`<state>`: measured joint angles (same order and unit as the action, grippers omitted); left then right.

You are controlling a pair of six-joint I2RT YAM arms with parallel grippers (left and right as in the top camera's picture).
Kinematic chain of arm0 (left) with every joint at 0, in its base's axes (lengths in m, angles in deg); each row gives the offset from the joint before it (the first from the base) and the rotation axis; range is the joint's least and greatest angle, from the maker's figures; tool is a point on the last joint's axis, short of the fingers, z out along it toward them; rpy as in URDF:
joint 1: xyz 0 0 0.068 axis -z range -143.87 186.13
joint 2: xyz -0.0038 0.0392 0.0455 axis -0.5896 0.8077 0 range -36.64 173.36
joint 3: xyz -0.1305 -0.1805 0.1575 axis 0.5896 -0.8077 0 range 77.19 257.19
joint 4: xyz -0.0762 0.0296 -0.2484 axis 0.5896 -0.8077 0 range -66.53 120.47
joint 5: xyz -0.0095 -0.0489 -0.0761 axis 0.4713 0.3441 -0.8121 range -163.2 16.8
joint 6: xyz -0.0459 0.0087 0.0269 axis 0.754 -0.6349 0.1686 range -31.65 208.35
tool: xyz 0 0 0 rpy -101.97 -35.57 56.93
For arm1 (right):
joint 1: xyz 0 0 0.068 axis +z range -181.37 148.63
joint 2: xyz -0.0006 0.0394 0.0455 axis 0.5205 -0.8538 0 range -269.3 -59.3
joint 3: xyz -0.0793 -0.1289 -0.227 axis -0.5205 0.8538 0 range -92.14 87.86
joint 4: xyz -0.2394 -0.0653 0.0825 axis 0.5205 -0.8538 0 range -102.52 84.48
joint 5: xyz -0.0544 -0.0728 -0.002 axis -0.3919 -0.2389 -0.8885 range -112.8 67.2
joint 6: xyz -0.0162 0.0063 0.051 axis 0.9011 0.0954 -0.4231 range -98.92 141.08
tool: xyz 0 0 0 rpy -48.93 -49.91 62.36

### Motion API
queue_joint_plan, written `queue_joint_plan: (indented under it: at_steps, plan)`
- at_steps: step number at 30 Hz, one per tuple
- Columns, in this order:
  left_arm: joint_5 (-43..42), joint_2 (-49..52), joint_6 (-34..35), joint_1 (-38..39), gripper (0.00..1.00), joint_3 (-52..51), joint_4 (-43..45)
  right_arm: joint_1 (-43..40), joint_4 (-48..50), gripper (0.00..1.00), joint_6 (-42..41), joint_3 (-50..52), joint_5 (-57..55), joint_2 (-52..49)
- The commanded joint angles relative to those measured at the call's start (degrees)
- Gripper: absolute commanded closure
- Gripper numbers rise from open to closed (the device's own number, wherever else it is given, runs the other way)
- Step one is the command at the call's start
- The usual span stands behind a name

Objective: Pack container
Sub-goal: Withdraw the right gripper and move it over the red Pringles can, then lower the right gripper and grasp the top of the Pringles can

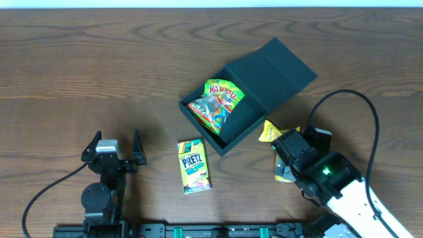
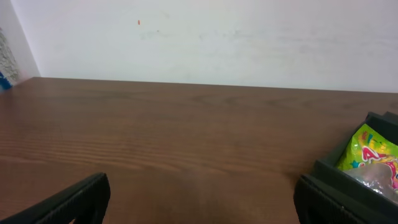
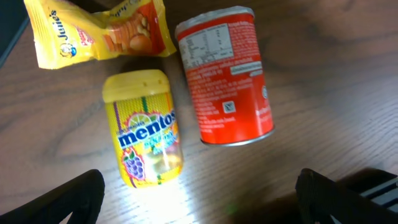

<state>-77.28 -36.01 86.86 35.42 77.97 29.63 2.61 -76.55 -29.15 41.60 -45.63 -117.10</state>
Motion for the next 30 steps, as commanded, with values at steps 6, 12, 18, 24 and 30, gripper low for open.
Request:
queue_joint_plan:
  at_steps: [6,12,18,24,30]
  plan:
    - [0.0,-0.3,0.2,-0.3,0.05,-0.5,-3.2,-1.0,-0.4,0.01,1.2,0.2,-0.8,7.5]
    - [0.0,-0.3,0.2,-0.3,0.05,-0.5,-3.2,-9.7,0.3,0.01,3.8,0.2,2.8,6.3]
    - [0.0,-0.3,0.2,-0.3,0.05,-0.5,-3.2,-24.9,6.1,0.01,21.4,0.3,14.4,2.4]
    - [0.0,-0.3,0.2,-0.3,0.05,-0.5,-3.2,-28.6,7.2,0.01,24.6,0.3,17.1,-5.2]
    - [0.0,-0.3,0.2,-0.3,0.05,-0.5,-3.2,-33.9,7.0,0.01,24.6,0.2,16.6,-14.0]
